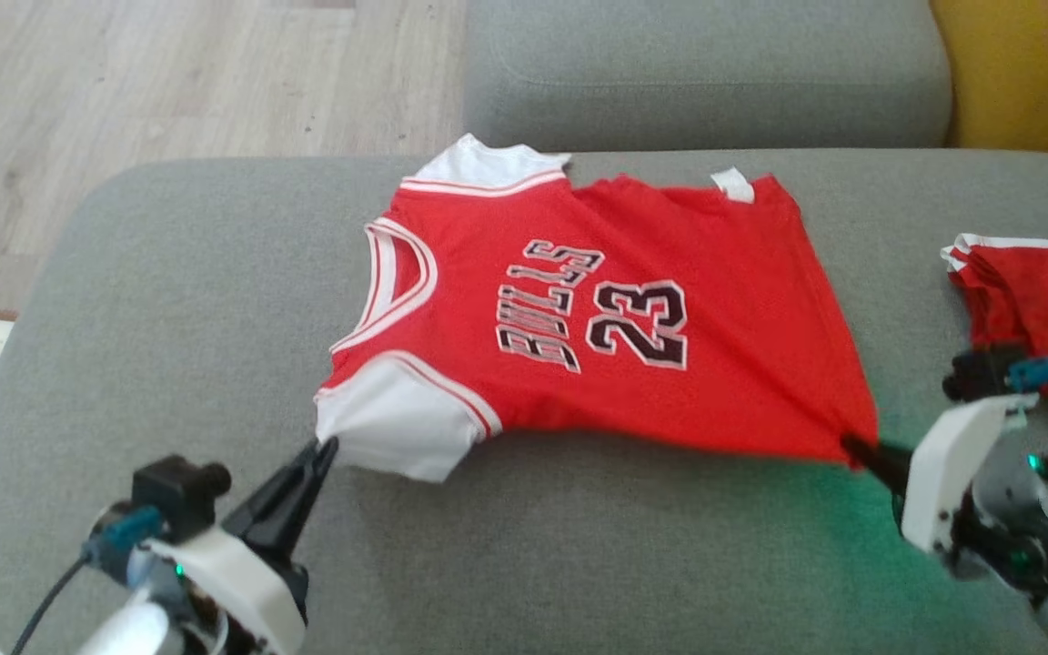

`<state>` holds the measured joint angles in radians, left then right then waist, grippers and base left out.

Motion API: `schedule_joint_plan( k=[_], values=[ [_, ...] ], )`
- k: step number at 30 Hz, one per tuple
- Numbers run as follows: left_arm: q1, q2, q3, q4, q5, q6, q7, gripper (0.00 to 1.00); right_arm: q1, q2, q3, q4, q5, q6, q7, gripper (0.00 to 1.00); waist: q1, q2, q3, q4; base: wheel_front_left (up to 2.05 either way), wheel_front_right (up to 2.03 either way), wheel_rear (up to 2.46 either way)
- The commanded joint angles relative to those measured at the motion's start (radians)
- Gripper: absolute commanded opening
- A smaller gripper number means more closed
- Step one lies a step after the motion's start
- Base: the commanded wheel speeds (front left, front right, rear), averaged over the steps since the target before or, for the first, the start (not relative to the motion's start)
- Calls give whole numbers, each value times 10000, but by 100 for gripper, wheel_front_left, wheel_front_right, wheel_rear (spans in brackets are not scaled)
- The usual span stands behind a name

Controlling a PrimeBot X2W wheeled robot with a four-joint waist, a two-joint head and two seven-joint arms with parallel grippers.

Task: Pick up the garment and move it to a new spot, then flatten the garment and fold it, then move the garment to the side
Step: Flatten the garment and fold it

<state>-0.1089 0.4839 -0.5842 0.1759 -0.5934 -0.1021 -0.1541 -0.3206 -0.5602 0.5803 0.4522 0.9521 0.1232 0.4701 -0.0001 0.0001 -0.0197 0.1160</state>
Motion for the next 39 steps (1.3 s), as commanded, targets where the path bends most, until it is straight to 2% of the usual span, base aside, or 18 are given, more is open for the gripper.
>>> schedule_joint_plan(
  k=[1, 5, 9, 17, 24, 39],
  values=[
    [-313, 458, 360, -503, -74, 56, 95, 0, 46, -451, -83, -416, 91, 75, 248, 0, 1, -1, -23, 50, 0, 0, 0],
    [9, 719, 300, -1313, -126, 216, 499, 0, 361, -598, -545, -972, 166, 75, 800, 0, 1, -1, 78, 131, 0, 0, 0],
    [-319, 802, 416, -1657, -67, 355, 669, 0, 205, -441, -1148, -1165, -74, 75, 1140, 0, 1, -1, 406, 128, 0, 0, 0],
    [-1698, 634, 429, -1158, 109, 199, 818, 0, -591, 239, -1878, -1032, -705, 75, 1981, 0, 1, -1, 1088, 3, 0, 0, 0],
    [-3318, 289, 123, 64, 231, -89, 856, 0, -1551, 876, -2454, -484, -1476, 75, 2657, 0, 1, -1, 1740, -131, 0, 0, 0],
    [-6510, -359, -833, 3193, 422, -279, -90, 0, -2972, 1622, -2988, 314, -2581, 75, 2825, 0, 1, -1, 2626, -510, 0, 0, 0]
  ],
)
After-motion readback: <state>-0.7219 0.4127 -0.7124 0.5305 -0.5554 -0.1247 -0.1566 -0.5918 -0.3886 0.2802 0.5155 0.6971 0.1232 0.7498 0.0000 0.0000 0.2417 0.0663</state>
